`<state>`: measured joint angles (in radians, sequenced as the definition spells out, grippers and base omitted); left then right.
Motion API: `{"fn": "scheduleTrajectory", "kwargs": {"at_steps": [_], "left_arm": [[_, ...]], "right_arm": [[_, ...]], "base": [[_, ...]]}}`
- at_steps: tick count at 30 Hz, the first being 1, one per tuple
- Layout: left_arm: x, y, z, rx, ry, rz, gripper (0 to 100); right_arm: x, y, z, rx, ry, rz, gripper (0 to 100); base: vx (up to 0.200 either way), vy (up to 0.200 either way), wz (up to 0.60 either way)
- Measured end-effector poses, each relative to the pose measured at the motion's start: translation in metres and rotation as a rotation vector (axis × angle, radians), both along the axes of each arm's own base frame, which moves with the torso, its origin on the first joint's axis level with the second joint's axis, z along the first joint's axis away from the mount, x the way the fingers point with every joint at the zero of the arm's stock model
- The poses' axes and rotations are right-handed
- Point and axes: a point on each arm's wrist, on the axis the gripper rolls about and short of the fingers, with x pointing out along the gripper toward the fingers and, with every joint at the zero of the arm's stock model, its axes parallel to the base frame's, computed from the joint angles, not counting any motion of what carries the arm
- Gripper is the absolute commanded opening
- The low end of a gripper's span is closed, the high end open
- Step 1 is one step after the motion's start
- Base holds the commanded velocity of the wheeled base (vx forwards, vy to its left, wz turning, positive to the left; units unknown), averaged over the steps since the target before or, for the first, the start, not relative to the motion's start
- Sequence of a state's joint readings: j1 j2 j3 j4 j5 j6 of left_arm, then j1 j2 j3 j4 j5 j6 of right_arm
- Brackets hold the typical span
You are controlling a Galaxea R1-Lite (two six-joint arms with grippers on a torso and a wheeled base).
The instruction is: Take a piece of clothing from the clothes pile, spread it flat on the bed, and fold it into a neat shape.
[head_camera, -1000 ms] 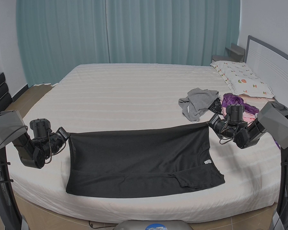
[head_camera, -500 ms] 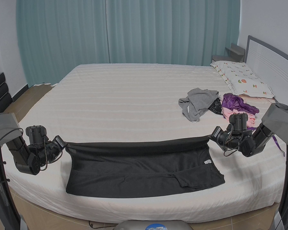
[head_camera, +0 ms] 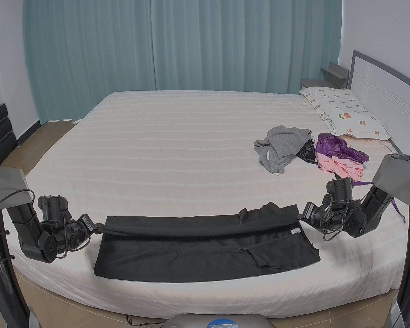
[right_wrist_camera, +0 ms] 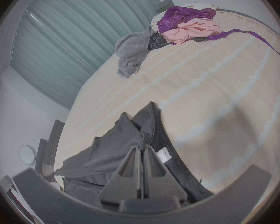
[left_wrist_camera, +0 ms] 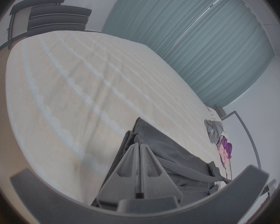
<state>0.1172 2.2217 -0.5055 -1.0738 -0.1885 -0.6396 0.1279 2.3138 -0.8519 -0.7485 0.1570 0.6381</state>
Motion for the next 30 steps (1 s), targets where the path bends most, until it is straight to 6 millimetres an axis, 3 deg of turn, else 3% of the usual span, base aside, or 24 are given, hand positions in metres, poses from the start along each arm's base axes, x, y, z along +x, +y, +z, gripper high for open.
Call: {"fn": "scheduleTrajectory", "kwargs": {"at_steps": [10,11,12,22,30], "left_arm": [[-0.011,-0.002,-0.01,0.0,0.055,-0.019,0],[-0.012,-0.002,-0.01,0.004,0.059,-0.026,100],[-0.013,-0.003,-0.011,0.009,0.064,-0.033,100],[-0.018,-0.006,-0.014,0.023,0.085,-0.056,100],[0.004,-0.005,0.0,0.019,-0.004,-0.05,100]], "right_arm": [[-0.007,0.002,-0.013,-0.049,0.047,0.047,0],[-0.008,0.002,-0.014,-0.051,0.05,0.048,0],[-0.008,0.002,-0.015,-0.054,0.054,0.052,100],[-0.002,0.001,-0.008,-0.041,0.04,0.048,100],[0.018,-0.003,0.01,0.035,-0.032,0.001,100]], "base": [[0.0,0.0,0.0],[0.0,0.0,0.0],[0.0,0.0,0.0],[0.0,0.0,0.0],[0.0,0.0,0.0]]}}
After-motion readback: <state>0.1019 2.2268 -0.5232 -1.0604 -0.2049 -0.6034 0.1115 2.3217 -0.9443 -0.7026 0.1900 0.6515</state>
